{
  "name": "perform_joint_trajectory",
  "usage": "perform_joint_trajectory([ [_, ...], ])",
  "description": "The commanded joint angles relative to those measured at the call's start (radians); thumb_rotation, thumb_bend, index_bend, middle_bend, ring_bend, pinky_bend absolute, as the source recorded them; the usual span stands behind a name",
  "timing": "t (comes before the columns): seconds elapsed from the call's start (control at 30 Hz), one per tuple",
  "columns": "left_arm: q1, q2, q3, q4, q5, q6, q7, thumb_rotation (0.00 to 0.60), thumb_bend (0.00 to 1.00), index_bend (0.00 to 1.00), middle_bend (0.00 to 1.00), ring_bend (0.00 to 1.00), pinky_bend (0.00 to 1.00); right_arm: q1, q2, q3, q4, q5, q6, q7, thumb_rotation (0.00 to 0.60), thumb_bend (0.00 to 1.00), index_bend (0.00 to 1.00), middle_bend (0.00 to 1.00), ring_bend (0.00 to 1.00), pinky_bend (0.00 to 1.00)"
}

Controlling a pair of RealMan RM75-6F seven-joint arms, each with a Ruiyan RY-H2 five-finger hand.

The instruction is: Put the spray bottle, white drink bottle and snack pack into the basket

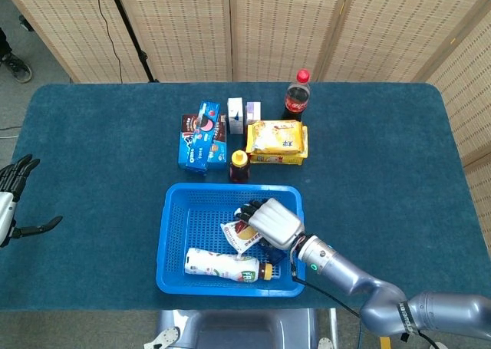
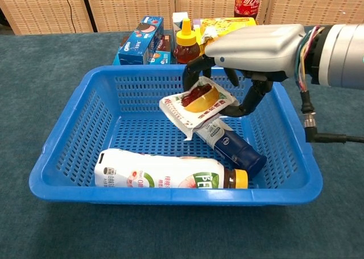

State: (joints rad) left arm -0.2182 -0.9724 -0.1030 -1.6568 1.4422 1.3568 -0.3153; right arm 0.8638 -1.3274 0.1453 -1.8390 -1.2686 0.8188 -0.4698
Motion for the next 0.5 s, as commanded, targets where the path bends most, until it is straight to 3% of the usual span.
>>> perform_joint_trajectory([
  [0.03, -0.001, 0.0, 0.0, 0.0, 0.0, -0.002, 0.0, 0.492, 0.14, 0.0, 0.0, 0.0, 0.0, 0.012, 0.009, -0.001, -0.021, 0.03, -0.006, -0.027, 0.6, 0.0, 0.0, 0.0, 0.0, 0.21],
  [0.13, -0.001, 0.0, 0.001, -0.001, 0.001, -0.003, 0.001, 0.494, 0.14, 0.0, 0.0, 0.0, 0.0, 0.01, 0.031, -0.008, -0.046, 0.044, 0.002, -0.04, 0.6, 0.0, 0.0, 0.0, 0.0, 0.11],
  [0.3, 0.001, -0.001, 0.002, -0.003, 0.004, 0.004, 0.013, 0.494, 0.14, 0.0, 0.0, 0.0, 0.0, -0.03, 0.1, -0.011, -0.116, 0.007, 0.077, -0.025, 0.6, 0.0, 0.0, 0.0, 0.0, 0.04],
  [0.4, 0.007, -0.003, 0.003, -0.001, 0.002, 0.011, 0.022, 0.494, 0.14, 0.0, 0.0, 0.0, 0.0, -0.101, 0.167, -0.019, -0.142, -0.096, 0.193, 0.034, 0.6, 0.0, 0.0, 0.0, 0.0, 0.0],
  [0.5, 0.012, -0.005, 0.006, 0.002, 0.0, 0.016, 0.033, 0.492, 0.14, 0.0, 0.0, 0.0, 0.0, -0.193, 0.208, -0.035, -0.092, -0.229, 0.361, 0.114, 0.6, 0.0, 0.0, 0.0, 0.0, 0.0],
])
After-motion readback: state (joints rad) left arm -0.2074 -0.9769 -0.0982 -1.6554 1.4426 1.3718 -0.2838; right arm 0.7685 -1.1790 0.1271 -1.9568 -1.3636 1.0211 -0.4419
